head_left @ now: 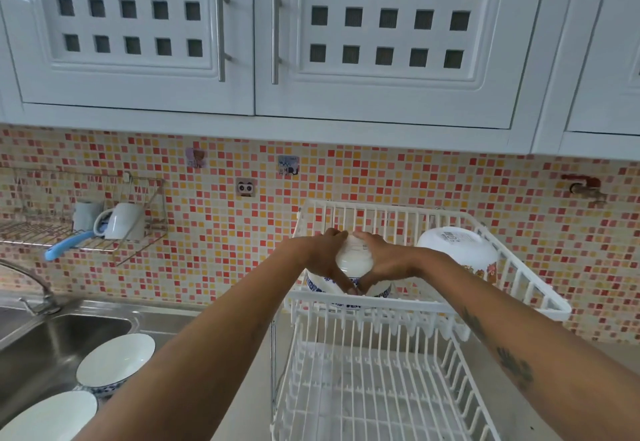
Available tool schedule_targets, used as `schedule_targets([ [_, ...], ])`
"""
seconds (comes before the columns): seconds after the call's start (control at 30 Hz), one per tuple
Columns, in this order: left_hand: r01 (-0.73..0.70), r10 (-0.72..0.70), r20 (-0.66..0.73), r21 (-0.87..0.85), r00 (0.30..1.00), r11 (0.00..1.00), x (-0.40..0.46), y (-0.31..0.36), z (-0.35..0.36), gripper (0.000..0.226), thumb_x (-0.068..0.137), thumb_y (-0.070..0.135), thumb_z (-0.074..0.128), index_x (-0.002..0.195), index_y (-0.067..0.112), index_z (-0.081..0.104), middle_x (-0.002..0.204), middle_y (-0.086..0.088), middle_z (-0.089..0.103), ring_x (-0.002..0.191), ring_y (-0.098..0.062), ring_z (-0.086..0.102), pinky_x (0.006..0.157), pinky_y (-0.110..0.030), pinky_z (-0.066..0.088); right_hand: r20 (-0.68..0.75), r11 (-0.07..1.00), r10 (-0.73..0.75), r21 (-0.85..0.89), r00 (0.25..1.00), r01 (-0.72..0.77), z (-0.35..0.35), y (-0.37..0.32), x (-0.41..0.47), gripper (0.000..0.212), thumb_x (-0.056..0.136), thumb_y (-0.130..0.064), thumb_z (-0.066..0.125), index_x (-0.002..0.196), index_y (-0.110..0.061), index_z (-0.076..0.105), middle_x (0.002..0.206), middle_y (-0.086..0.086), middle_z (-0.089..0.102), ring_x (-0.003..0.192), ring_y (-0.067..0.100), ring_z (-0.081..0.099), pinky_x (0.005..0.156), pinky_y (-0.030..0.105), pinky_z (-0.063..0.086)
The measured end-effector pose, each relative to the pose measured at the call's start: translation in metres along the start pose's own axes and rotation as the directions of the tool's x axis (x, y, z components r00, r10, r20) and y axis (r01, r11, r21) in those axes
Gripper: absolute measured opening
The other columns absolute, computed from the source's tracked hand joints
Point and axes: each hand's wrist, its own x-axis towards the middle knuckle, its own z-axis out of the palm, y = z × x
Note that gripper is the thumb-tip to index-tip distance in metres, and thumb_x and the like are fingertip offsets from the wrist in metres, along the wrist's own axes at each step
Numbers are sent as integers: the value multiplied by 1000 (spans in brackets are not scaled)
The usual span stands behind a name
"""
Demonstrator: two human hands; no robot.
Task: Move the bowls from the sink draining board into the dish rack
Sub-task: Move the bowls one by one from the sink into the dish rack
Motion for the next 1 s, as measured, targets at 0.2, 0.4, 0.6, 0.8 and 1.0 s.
schedule_targets([
  [0.2, -5, 5, 2, 21, 1000, 1000, -4, 0, 2, 123, 71, 58, 73, 154, 15, -7, 164, 2, -3, 149, -30, 15, 118, -50, 26, -26, 1000, -10, 25, 1000, 10, 5, 4, 7, 124, 62, -38, 82, 153, -32, -1, 161, -2, 6, 142, 25, 26, 113, 44, 35],
  [0.4, -28, 20, -77, -105, 997, 994, -9, -4, 13, 118, 74, 54, 73, 155, 9, 0, 164, -4, -7, 151, -26, 6, 122, -43, 15, 78, 997, 38, 64, 996, -43, -8, -2, 9, 119, 64, -29, 81, 152, -28, 2, 152, 1, 23, 118, 24, 49, 96, 37, 51],
  [0.6, -159, 59, -336, -278, 940, 947, -35, -16, 4, 75, 92, 34, 59, 152, 6, 24, 161, -11, 20, 146, -27, 25, 118, -38, 22, -120, 996, 15, -91, 993, -26, -31, -50, 9, 83, 84, -28, 66, 153, -19, 20, 162, 7, 16, 147, 27, 22, 118, 46, 26],
  [0.8, -245, -206, -573, -610, 794, 754, -68, -72, -14, 40, 104, 24, 36, 130, 1, 55, 137, -18, 55, 127, -28, 50, 102, -30, 38, -578, 949, -78, 206, 812, 237, -13, -131, 15, 21, 89, -16, 57, 100, -5, 71, 104, 13, 71, 86, 20, 62, 80, 31, 46],
  [1.0, -171, -578, -441, -871, 686, 461, -105, -181, 16, 44, 103, 34, 35, 118, 2, 61, 131, -16, 59, 123, -27, 54, 106, -46, 45, -530, 817, -79, 451, 844, 360, 52, -216, 49, 35, 91, -22, 54, 96, 11, 65, 99, 29, 69, 86, 37, 68, 82, 55, 56],
])
